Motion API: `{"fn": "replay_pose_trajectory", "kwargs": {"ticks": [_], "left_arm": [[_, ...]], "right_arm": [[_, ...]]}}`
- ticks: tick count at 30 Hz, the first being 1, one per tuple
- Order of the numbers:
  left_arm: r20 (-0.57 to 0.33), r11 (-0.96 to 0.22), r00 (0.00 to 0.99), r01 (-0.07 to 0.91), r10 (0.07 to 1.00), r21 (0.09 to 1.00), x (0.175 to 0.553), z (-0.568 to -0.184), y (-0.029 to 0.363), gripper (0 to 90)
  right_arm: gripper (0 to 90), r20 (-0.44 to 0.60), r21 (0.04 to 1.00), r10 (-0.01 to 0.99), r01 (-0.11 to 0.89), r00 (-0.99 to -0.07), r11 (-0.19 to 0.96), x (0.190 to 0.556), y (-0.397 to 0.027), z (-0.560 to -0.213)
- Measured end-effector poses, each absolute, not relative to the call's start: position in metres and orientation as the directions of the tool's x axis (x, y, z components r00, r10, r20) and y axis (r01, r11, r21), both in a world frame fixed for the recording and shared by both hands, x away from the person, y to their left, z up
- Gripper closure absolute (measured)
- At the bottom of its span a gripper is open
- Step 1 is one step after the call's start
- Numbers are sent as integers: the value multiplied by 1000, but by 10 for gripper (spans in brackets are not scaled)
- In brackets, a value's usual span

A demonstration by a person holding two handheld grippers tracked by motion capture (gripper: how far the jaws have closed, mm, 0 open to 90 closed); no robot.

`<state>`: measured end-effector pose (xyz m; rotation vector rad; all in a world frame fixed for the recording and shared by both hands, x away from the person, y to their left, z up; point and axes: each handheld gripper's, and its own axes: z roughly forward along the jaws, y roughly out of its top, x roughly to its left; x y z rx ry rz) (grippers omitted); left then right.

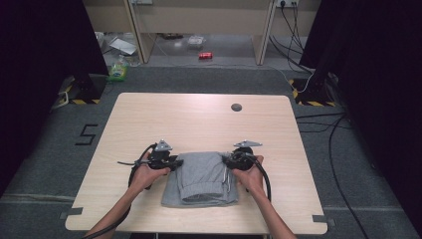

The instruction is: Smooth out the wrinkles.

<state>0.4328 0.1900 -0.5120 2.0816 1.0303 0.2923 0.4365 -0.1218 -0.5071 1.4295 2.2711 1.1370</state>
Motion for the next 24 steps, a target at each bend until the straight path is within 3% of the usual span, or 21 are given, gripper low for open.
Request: {"fn": "replay_pose_trajectory", "kwargs": {"ticks": [24], "left_arm": [[-129,-334,596,601,792,726,482,-511,185,663]], "right_arm": [[640,194,720,861,664,-469,200,495,-120,-508]]}}
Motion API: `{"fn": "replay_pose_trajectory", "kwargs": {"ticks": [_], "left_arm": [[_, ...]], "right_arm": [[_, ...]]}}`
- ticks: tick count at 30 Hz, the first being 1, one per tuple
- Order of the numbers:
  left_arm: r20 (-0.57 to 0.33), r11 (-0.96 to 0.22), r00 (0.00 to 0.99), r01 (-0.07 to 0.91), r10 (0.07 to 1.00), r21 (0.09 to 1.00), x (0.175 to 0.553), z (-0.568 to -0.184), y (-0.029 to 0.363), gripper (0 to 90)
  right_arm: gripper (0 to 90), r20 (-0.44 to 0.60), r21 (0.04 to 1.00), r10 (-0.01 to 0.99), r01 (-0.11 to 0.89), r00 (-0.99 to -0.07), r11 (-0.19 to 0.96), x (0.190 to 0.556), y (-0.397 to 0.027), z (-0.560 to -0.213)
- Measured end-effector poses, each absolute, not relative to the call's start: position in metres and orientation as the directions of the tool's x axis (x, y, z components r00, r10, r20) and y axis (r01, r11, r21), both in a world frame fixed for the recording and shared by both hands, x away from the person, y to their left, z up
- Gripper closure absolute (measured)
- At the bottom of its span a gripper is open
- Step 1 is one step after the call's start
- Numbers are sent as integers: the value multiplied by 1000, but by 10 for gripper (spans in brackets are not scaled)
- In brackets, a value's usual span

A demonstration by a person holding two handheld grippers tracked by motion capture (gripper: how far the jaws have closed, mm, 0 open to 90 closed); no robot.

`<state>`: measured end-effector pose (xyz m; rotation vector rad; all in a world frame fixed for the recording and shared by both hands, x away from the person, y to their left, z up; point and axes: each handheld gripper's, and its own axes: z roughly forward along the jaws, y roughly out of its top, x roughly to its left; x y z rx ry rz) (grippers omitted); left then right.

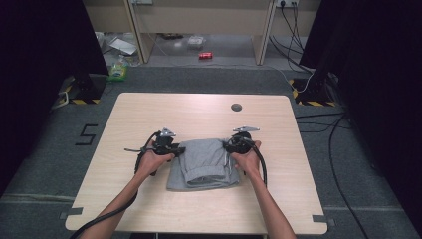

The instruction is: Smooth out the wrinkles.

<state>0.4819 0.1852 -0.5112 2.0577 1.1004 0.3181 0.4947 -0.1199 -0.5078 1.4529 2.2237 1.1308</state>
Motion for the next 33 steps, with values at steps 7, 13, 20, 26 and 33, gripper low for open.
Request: {"fn": "replay_pose_trajectory", "kwargs": {"ticks": [7,13,20,26,33], "left_arm": [[-128,-326,581,610,804,722,496,-511,184,658],[-130,-313,568,615,813,724,505,-511,183,655],[-132,-317,573,614,809,723,506,-511,184,649],[-135,-312,570,615,811,724,506,-511,186,623],[-133,-314,562,626,816,714,507,-510,186,560]], "right_arm": [[637,183,723,872,663,-455,194,509,-118,-508],[623,177,725,877,661,-447,191,519,-118,-508],[457,226,720,885,682,-406,129,518,-129,-502],[427,301,720,886,693,-354,32,515,-145,-501],[415,306,731,880,682,-362,26,508,-148,-496]]}}
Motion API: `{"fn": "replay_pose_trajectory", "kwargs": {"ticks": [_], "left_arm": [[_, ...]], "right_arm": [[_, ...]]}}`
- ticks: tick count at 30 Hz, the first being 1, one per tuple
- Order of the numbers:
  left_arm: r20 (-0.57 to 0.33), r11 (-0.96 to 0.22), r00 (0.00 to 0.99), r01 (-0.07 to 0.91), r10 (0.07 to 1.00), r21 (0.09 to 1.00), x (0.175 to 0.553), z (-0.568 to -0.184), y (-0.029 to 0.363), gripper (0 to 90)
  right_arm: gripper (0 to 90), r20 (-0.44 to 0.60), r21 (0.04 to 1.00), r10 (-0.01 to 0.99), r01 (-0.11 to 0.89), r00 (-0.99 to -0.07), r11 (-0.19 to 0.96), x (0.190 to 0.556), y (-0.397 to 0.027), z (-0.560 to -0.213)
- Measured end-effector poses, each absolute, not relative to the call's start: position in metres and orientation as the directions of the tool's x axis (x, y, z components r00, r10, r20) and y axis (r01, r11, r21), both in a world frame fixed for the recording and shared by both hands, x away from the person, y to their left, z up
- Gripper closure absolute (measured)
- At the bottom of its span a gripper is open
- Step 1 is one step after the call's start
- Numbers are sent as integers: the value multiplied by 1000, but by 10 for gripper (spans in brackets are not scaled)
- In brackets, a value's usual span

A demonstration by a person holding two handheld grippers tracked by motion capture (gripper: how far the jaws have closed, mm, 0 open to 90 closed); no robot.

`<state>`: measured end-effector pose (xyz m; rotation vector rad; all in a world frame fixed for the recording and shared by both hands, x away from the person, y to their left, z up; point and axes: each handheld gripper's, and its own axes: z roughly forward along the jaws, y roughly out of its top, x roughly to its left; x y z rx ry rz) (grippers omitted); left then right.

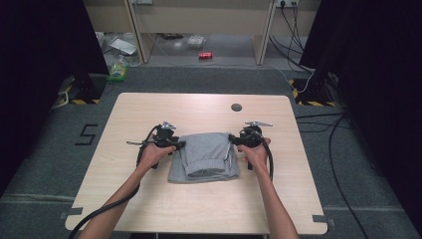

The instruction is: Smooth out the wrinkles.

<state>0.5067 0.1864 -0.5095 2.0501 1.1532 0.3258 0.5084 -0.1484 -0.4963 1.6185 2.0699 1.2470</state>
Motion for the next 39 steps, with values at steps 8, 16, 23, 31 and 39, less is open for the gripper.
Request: {"fn": "replay_pose_trajectory", "kwargs": {"ticks": [8,16,23,31,39], "left_arm": [[-210,-256,541,660,814,706,505,-502,194,389],[-211,-282,574,648,791,707,489,-493,198,306],[-233,-271,586,643,776,716,470,-491,207,265],[-238,-272,610,624,756,732,445,-488,214,235],[-229,-286,638,598,735,749,418,-487,217,222]], "right_arm": [[399,245,764,879,639,-409,84,491,-147,-473],[380,194,763,874,629,-446,151,475,-141,-471],[363,177,766,866,618,-468,178,463,-142,-467],[352,156,770,855,603,-494,208,442,-141,-464],[334,152,766,845,601,-514,228,420,-144,-467]]}}
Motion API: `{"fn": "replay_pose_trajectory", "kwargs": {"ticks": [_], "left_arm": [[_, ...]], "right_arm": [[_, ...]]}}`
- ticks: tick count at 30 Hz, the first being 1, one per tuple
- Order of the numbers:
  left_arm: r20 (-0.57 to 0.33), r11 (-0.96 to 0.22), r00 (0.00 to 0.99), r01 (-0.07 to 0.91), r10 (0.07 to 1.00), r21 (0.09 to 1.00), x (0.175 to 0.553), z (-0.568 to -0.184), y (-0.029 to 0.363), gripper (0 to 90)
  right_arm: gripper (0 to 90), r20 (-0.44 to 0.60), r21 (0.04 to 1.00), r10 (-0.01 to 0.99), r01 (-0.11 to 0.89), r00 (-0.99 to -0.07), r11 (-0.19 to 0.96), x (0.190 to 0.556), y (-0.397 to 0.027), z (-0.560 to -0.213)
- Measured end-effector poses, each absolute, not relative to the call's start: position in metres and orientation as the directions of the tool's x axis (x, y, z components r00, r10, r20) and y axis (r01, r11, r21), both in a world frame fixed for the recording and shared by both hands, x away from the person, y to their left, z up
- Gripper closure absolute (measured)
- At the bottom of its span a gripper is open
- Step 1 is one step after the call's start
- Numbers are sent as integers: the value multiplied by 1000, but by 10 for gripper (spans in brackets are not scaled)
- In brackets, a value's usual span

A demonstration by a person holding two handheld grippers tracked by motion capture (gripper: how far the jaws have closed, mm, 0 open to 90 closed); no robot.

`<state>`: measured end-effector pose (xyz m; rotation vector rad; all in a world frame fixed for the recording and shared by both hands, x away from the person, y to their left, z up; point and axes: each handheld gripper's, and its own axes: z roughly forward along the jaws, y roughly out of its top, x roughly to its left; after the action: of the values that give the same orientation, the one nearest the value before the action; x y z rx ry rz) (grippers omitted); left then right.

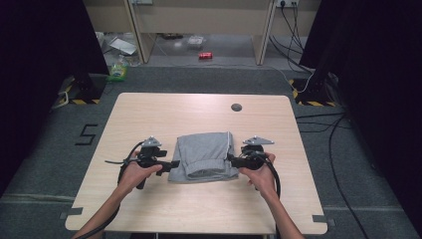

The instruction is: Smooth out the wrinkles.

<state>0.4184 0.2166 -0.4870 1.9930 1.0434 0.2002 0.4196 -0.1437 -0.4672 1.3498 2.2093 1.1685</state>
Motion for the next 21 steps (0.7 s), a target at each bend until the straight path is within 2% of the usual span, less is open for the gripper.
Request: {"fn": "replay_pose_trajectory", "kwargs": {"ticks": [21], "left_arm": [[-161,-371,697,545,698,752,362,-502,214,176]], "right_arm": [[276,128,747,822,599,-554,288,375,-146,-482]]}}
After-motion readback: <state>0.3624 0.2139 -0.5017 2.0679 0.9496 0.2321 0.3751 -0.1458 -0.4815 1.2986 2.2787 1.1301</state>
